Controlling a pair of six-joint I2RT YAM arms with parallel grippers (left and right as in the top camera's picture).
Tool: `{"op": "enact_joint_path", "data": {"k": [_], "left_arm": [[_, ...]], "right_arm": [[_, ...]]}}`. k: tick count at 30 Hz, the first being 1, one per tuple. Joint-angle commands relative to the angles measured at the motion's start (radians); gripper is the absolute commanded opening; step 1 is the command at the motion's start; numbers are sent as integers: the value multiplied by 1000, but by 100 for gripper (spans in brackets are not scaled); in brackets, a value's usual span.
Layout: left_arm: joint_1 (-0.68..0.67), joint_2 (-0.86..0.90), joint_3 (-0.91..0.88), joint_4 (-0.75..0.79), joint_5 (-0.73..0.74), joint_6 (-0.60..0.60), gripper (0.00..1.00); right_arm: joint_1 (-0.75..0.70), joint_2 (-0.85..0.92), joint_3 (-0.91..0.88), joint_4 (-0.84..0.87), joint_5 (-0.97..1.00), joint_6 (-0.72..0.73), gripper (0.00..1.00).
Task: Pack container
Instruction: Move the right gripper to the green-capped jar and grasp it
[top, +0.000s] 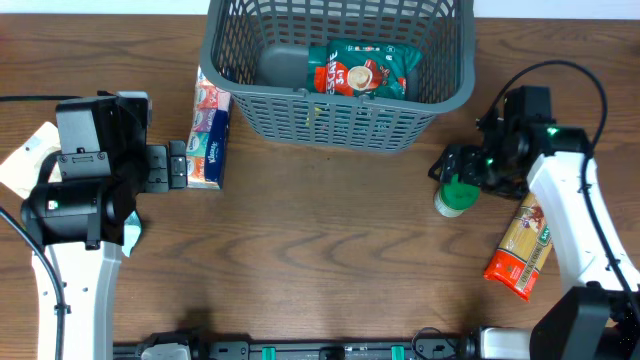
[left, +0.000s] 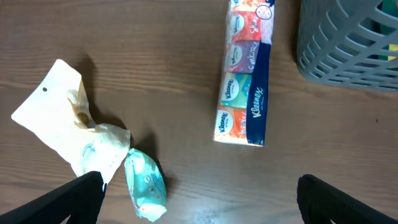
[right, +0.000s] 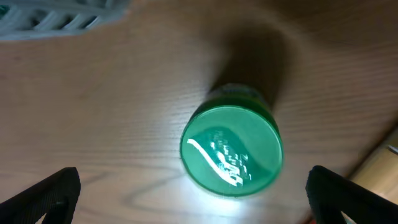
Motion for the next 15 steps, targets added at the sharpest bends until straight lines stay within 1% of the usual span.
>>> {"op": "enact_joint_path", "data": {"k": [1,4,15], "left_arm": [[4,4,17,-3,3,6,99],[4,4,17,-3,3,6,98],[4,4,17,-4,3,6,99]], "right_arm": [[6,-20,-70,63,17,21,99],[6,-19,-131,136,59,53,99],[6,-5,-248,277,138,53,99]]}}
